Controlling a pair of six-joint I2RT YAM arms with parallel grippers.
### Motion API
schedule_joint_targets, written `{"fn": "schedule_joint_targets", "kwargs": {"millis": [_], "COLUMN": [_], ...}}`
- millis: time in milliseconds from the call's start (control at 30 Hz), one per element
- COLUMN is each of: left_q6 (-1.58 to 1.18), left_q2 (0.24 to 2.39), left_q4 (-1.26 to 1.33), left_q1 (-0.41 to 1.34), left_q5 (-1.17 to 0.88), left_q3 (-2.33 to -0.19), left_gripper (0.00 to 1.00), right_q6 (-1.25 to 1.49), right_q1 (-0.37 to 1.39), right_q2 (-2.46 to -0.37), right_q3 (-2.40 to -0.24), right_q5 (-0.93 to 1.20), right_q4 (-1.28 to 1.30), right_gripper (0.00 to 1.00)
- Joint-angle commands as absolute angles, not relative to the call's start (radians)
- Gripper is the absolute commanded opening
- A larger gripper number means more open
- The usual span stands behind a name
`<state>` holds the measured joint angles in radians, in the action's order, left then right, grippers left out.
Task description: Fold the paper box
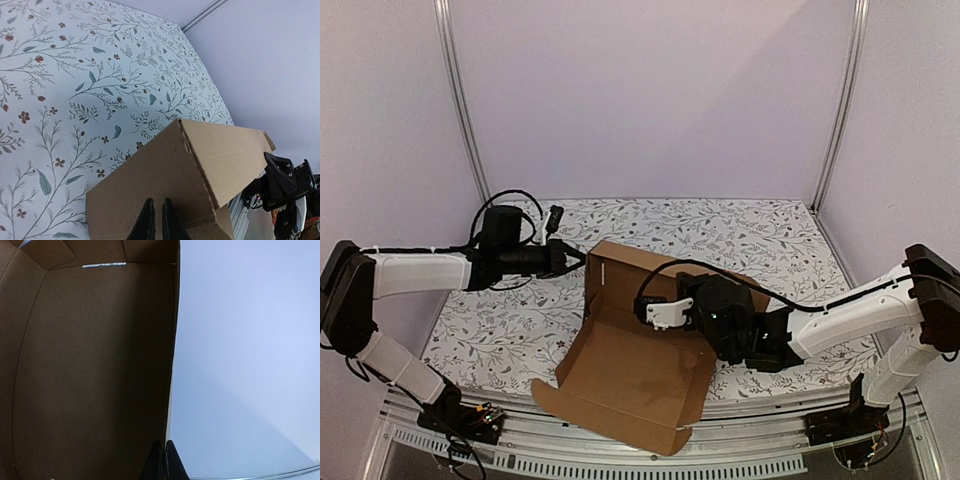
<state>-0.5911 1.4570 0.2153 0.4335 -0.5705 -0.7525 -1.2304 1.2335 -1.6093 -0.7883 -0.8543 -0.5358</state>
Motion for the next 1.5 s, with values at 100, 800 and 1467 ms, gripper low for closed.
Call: {"fn": "schedule_joint_targets", "kwargs": {"millis": [100, 800, 1467], "left_q6": [-0.597, -0.588, -0.517], "left_q2": [1.427, 1.407, 1.406], "left_q4": [0.162, 0.189, 0.226], "left_q1": [0.542, 0.668, 0.695], "left_q5": [-0.567, -0.503, -0.447], "left_q3": [-0.791, -0.641, -0.586], "left_gripper": [0.07, 0.14, 0.39], "right_q6": [-1.150, -1.046, -0.969], "right_q1": [1.242, 1.246, 1.273], "right_q2": [-1.574, -1.462, -1.456], "right_q3": [-0.784, -0.719, -0.767], "right_q5": [-0.850, -0.850, -0.848], "right_q4": [-0.385, -0.282, -0.166], "right_gripper": [0.00, 0.00, 0.00]}}
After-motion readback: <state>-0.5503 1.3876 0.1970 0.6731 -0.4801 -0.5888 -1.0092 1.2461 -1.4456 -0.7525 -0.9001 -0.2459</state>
